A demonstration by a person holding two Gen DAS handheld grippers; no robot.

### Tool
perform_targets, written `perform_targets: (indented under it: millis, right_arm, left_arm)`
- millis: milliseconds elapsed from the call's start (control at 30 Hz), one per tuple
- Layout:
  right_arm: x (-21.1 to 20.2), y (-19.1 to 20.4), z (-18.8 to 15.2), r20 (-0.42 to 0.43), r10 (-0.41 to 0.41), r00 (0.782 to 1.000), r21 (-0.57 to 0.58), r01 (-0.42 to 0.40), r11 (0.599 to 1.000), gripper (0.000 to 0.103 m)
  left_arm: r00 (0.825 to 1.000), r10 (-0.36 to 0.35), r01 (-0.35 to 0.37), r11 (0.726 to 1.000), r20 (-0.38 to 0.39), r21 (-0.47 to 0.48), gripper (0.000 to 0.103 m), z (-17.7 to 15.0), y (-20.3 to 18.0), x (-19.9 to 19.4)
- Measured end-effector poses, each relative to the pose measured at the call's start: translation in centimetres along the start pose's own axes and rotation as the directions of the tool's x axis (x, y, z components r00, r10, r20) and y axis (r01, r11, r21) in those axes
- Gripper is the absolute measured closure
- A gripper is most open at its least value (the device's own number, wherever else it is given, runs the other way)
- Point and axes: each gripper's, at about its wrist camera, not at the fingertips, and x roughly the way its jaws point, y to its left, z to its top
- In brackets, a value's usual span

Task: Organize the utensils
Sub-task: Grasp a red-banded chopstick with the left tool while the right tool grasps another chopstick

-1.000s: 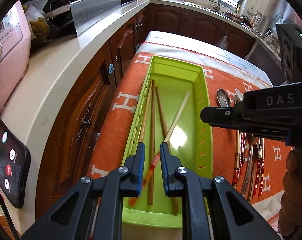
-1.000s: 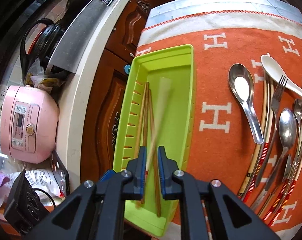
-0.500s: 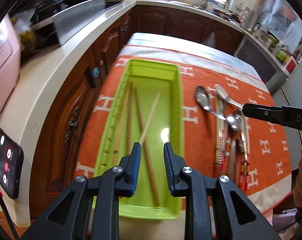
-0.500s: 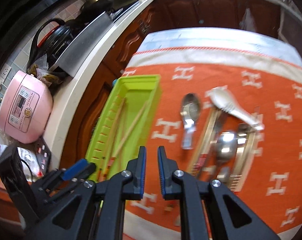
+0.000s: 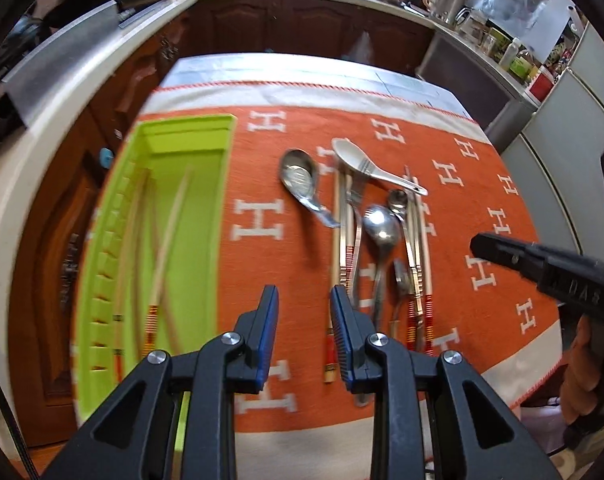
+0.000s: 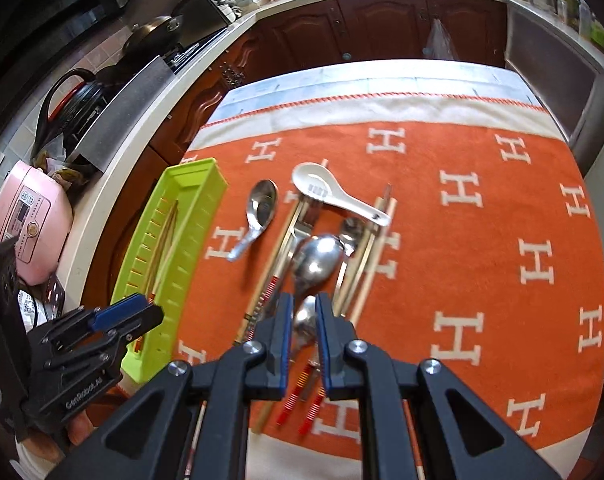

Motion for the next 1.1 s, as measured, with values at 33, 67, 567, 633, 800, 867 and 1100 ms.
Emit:
perform_targets:
  millis: [33,67,567,633,800,867,1100]
  right_arm:
    - [0.2,-0.5,-0.3,-0.003,0.004,1.0,0.006,-0.004,1.0,0.092]
    - [0.4,-1.0,-0.5,-0.009,0.01,1.0,0.012,-0.01,1.0,0.092]
    - [3.5,-5.4,-2.5,-0.097,0.069,0.993,0.085,-0.061,0.995,0.092]
    - [3.9,-5.6,-2.5,-0.106,0.079,0.991,0.09,-0.07,0.993,0.092]
    - [4.4,-5.4,-2.4,-0.113,0.083,0.99,0.078,-0.074,0.994,0.092]
    - [4.5,-5.5,-2.4,-0.118,0.086,0.989,0.075,-0.077,0.994,0.092]
    - [5.3,-5.4,-2.3,-0.14,0.093,0.986,0.081,-0.082,0.993,0.092]
  left_arm:
    - [1.0,-0.014,0.014,1.0,-0.013,-0.01,0.078,0.2,-0.2,0.7]
    - [1.0,-0.022,0.021,1.0,-0.019,-0.016,0.079,0.2,-0.3,1.2]
    - [0.991,-0.013,0.007,0.999,-0.131,-0.048,0.082,0.3,-1.0,8.1]
    - [0.99,0.006,-0.012,0.999,-0.14,-0.042,0.082,0.2,-0.9,8.5]
    - [0.99,0.058,-0.06,0.998,-0.131,-0.01,0.082,0.6,-1.4,9.2]
    - [0.989,0.083,-0.081,0.997,-0.121,0.017,0.082,0.7,-1.9,9.4]
    - [0.988,0.117,-0.111,0.992,-0.097,0.064,0.08,1.4,-2.9,10.0]
